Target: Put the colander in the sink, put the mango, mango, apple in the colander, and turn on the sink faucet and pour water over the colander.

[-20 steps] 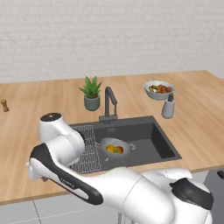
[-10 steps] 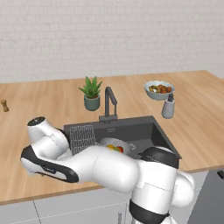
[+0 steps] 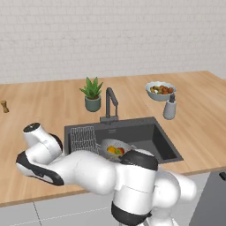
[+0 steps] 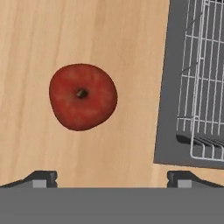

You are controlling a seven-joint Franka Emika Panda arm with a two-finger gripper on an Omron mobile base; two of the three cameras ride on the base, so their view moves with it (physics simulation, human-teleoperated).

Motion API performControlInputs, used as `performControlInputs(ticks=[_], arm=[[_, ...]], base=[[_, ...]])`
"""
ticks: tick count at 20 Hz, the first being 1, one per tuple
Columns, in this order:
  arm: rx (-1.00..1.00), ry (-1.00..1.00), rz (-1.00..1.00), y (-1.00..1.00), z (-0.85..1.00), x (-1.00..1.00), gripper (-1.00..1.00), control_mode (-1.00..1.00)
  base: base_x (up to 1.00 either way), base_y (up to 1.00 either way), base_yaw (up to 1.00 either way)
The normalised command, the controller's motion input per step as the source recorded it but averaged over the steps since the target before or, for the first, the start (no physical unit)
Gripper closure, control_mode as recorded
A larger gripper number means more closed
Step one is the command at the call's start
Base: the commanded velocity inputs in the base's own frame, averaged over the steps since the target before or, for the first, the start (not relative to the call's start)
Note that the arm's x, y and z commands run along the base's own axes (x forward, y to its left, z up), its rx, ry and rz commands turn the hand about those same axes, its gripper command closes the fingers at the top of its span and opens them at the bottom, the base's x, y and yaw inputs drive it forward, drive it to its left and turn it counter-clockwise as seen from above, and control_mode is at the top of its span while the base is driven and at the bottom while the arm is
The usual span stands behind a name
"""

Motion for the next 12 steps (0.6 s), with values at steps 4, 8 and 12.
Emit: performControlInputs(ticks=[4,8,12], arm=[[0.0,-0.03,-0.13,0.38,-0.16,0.24,-1.0,-1.0],[0.0,-0.07,-0.07,0.04,-0.33,0.19,-1.0,-1.0],[0.0,-0.06,-0.03,0.0,-0.35,0.22,-1.0,-1.0]], base=[[0.0,0.0,0.0],[0.0,0.0,0.0],[0.0,0.0,0.0]])
